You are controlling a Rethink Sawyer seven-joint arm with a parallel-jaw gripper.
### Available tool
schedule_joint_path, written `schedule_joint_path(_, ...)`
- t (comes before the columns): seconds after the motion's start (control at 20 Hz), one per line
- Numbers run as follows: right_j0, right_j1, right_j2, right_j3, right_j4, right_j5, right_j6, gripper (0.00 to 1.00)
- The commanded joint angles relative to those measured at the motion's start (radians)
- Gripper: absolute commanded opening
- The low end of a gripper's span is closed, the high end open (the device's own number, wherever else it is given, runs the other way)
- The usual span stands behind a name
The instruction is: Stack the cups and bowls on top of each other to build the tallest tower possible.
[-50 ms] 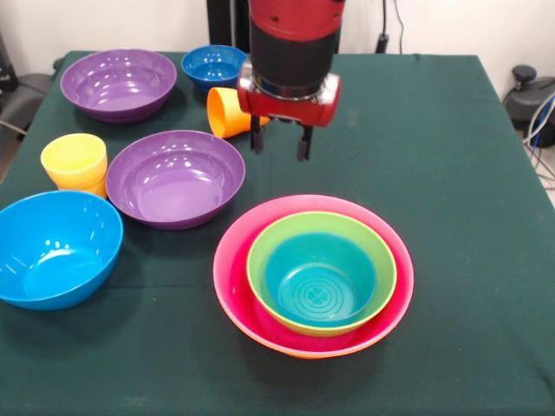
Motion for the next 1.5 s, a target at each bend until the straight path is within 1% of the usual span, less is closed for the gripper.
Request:
schedule_joint_path(0.05, -0.017, 0.074, 0.094, -0.119, -0.005, 0.107, -0.415, 1.00)
schedule_joint_path(0.2, -0.014, 0.067, 0.103, -0.151, 0.008, 0.165, -0.452, 1.00)
schedule_joint_path(0.65, -0.022, 0.081, 0.099, -0.220, 0.014, 0.249, -0.542, 1.00)
schedule_joint_path(1.05, -0.015, 0.066, 0.087, -0.215, 0.003, 0.235, -0.546, 1.00)
schedule_joint_path(1.15, -0.011, 0.077, 0.084, -0.228, -0.002, 0.233, -0.546, 1.00)
schedule_joint_path(1.4, -0.011, 0.091, 0.075, -0.214, -0.017, 0.181, -0.524, 1.00)
schedule_joint_path(1.5, -0.008, 0.095, 0.071, -0.225, -0.026, 0.184, -0.528, 1.00)
